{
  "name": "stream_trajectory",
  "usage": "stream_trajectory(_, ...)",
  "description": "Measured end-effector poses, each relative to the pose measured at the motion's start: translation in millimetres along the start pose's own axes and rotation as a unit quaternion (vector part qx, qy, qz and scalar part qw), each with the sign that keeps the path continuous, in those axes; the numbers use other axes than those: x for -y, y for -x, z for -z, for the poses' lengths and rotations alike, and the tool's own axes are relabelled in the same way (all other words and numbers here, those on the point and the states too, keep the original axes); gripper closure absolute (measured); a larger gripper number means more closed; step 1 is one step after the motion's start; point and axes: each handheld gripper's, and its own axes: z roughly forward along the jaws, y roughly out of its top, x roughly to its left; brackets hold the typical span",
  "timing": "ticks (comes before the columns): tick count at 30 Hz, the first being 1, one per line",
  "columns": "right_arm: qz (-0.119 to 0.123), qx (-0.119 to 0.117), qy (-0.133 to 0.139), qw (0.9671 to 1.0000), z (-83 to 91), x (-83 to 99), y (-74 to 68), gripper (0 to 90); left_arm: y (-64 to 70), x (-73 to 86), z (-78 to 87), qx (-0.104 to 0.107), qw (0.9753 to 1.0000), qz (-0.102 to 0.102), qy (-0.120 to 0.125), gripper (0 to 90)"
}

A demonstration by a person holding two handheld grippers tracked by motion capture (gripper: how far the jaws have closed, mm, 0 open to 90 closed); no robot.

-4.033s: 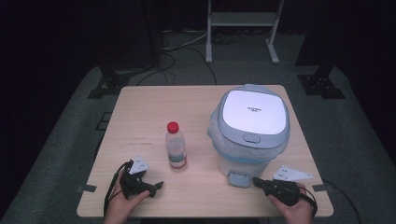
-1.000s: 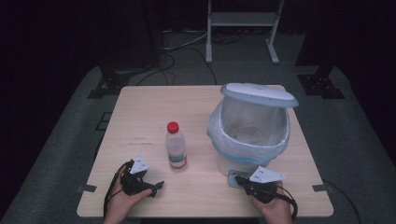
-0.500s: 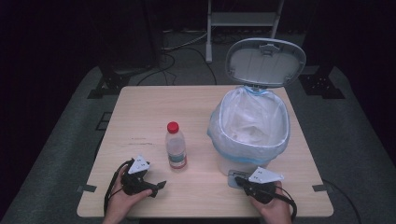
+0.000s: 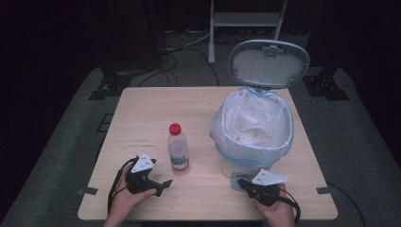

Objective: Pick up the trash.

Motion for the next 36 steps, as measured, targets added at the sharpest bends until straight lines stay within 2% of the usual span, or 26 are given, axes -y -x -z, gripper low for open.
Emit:
stream_trajectory(9, 0.001, 0.001, 0.0, 1.0, 0.0, 0.0, -0.3, 90.0, 1.1, -8.8, -3.9, 0.005, 0.9999, -0.011, 0.007, 0.0)
stream_trajectory(13, 0.001, 0.0, 0.0, 1.0, 0.0, 0.1, 0.2, 90.0, 0.2, -11.4, -7.0, 0.01, 0.9998, -0.006, 0.013, 0.0)
stream_trajectory(22, 0.0, 0.001, 0.0, 1.0, 0.0, 0.1, -0.3, 90.0, -0.5, -19.9, -11.6, 0.015, 0.9996, -0.016, 0.019, 0.0)
stream_trajectory(36, -0.001, 0.001, 0.0, 1.0, 0.1, 0.1, -0.2, 90.0, -4.9, -28.9, -18.9, 0.021, 0.9992, -0.011, 0.032, 0.0)
